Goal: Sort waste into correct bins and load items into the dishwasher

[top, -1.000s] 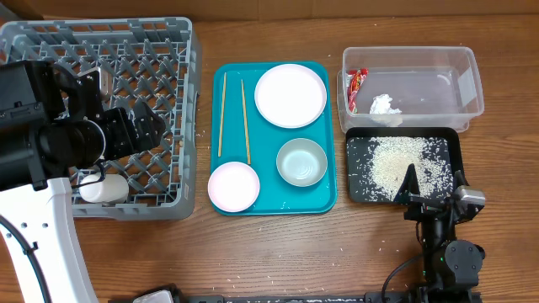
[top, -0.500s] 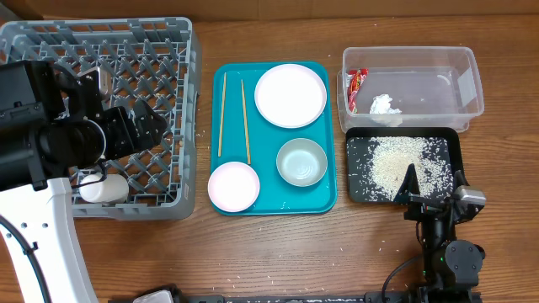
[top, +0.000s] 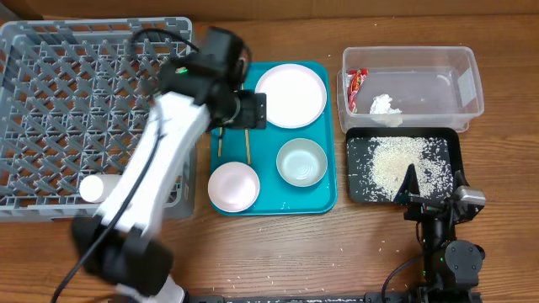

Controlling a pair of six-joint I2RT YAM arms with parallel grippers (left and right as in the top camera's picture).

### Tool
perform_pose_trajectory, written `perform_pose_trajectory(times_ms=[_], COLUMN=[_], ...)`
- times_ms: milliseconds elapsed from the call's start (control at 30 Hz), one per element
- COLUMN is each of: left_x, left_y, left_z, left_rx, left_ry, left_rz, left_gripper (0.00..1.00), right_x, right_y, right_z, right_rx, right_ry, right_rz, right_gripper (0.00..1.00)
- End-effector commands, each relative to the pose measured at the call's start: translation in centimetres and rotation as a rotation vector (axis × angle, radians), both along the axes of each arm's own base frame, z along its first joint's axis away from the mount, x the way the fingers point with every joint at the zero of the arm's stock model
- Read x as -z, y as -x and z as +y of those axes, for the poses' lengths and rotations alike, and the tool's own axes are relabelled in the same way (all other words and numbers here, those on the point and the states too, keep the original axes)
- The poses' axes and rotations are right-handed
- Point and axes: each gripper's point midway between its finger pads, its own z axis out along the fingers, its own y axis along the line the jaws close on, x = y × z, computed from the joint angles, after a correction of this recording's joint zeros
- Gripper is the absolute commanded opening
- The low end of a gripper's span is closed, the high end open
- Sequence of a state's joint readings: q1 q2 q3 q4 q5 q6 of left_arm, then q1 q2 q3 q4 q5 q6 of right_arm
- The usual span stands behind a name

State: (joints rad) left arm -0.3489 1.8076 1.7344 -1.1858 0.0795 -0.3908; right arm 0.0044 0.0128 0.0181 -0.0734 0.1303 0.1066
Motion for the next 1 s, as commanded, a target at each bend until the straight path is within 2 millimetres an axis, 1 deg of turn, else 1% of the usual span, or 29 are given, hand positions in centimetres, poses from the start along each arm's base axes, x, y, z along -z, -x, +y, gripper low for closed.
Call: perform_pose_trajectory(times_ms=[0, 33, 67, 100, 133, 167, 267, 300, 333, 400, 433, 467, 533, 567, 667, 700, 733, 767, 800, 833, 867, 900, 967], left_x=[6.1, 7.8, 9.4, 10.8, 11.6, 13.5, 16.5, 17.6, 18.0, 18.9, 18.9, 18.6, 17.4, 16.0, 10.9, 7.6, 5.7, 2.9, 1.1, 0.2, -0.1, -0.3, 0.1], left_y=[-2.2, -2.8, -3.3, -3.6, -3.7, -3.5, -2.8, -2.5, -2.4, -2.2, -2.1, -2.2, -2.6, -3.1, -4.3, -5.0, -5.3, -5.6, -5.5, -5.4, -5.3, -5.0, -4.9], left_z=[1.1, 1.0, 0.8, 0.7, 0.6, 0.7, 0.6, 0.6, 0.6, 0.7, 0.7, 0.5, -0.2, -0.4, 0.8, 2.0, 3.0, 5.2, 7.7, 9.6, 11.0, 13.6, 15.0], left_rx=[-0.217, -0.226, -0.229, -0.228, -0.227, -0.226, -0.220, -0.218, -0.215, -0.217, -0.218, -0.211, -0.171, -0.153, -0.135, -0.122, -0.113, -0.106, -0.101, -0.099, -0.094, -0.083, -0.056], left_ry=[-0.073, -0.077, -0.084, -0.092, -0.096, -0.111, -0.131, -0.136, -0.139, -0.144, -0.135, -0.117, -0.054, -0.022, 0.008, 0.022, 0.024, 0.005, -0.037, -0.087, -0.127, -0.211, -0.246], left_rz=[0.095, 0.115, 0.129, 0.144, 0.156, 0.194, 0.267, 0.295, 0.304, 0.324, 0.331, 0.332, 0.325, 0.312, 0.238, 0.174, 0.133, 0.066, 0.017, -0.006, -0.015, -0.012, 0.000], left_gripper=[0.75, 0.69, 0.68, 0.66, 0.62, 0.54, 0.44, 0.38, 0.34, 0.21, 0.04, 0.04, 0.04, 0.04, 0.04, 0.04, 0.04, 0.04, 0.04, 0.04, 0.04, 0.04, 0.04], right_x=[0.2, 0.2, 0.2, 0.2, 0.2, 0.2, 0.2, 0.2, 0.2, 0.2, 0.2, 0.2, 0.2, 0.2, 0.2, 0.2, 0.2, 0.2, 0.2, 0.2, 0.2, 0.2, 0.2], right_y=[0.0, 0.0, 0.0, 0.0, 0.0, 0.0, 0.0, 0.0, 0.0, 0.0, 0.0, 0.0, 0.0, 0.0, 0.0, 0.0, 0.0, 0.0, 0.0, 0.0, 0.0, 0.0, 0.0], right_z=[-0.1, -0.1, -0.1, -0.1, -0.1, -0.1, -0.1, -0.1, -0.1, -0.1, -0.1, -0.1, -0.1, -0.1, -0.1, -0.1, -0.1, -0.1, -0.1, -0.1, -0.1, -0.1, -0.1], right_rx=[0.003, 0.003, 0.003, 0.003, 0.003, 0.003, 0.003, 0.003, 0.003, 0.003, 0.003, 0.003, 0.003, 0.003, 0.003, 0.003, 0.003, 0.003, 0.003, 0.003, 0.003, 0.003, 0.003], right_ry=[0.003, 0.003, 0.003, 0.003, 0.003, 0.003, 0.003, 0.003, 0.003, 0.003, 0.003, 0.003, 0.003, 0.003, 0.003, 0.003, 0.003, 0.003, 0.003, 0.003, 0.003, 0.003, 0.003], right_rz=[-0.004, -0.004, -0.004, -0.004, -0.004, -0.004, -0.004, -0.004, -0.004, -0.004, -0.004, -0.004, -0.004, -0.004, -0.004, -0.004, -0.004, -0.004, -0.004, -0.004, -0.004, -0.004, -0.004], right_gripper=[1.00, 1.00, 1.00, 1.00, 1.00, 1.00, 1.00, 1.00, 1.00, 1.00, 1.00, 1.00, 1.00, 1.00, 1.00, 1.00, 1.00, 1.00, 1.00, 1.00, 1.00, 1.00, 1.00])
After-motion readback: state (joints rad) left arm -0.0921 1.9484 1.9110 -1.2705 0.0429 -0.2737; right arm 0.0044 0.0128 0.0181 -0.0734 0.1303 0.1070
